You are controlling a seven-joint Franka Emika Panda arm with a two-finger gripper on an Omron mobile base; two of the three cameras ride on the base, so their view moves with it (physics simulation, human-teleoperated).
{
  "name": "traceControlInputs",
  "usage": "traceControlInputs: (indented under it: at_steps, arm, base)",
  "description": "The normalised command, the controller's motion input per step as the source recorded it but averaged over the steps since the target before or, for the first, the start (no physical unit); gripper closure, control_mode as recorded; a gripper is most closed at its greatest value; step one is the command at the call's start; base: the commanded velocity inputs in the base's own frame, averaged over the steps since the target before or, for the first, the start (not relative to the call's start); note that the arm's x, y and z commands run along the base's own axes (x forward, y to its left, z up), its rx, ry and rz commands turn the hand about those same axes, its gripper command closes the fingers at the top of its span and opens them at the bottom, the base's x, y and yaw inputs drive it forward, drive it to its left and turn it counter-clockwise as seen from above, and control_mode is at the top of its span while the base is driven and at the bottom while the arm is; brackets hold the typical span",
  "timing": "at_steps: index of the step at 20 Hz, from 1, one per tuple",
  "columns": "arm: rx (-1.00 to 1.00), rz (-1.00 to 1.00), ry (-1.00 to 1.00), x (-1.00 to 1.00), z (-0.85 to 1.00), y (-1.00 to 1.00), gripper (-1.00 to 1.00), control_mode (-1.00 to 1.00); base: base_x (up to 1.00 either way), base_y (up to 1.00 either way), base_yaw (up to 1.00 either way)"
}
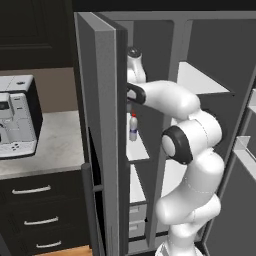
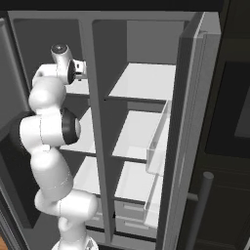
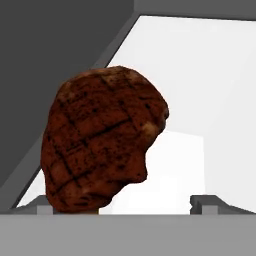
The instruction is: Pick up the frozen steak from the freezer, place it on any shelf in the fridge, and close the fridge and freezer doors when done.
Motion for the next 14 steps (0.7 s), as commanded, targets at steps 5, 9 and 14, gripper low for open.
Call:
traceControlInputs:
  at_steps: [5,9,14]
  arm:
    - [0.0,0.0,0.08,0.4,-0.52,0.05,-1.0,-1.0]
    - [0.0,0.0,0.03,0.25,-0.68,0.0,1.0,-1.0]
    - [0.0,0.0,-0.02,0.19,-0.49,-0.06,1.0,-1.0]
  base:
    - [0.0,0.0,0.0]
    - [0.0,0.0,0.0]
    - [0.0,0.0,0.0]
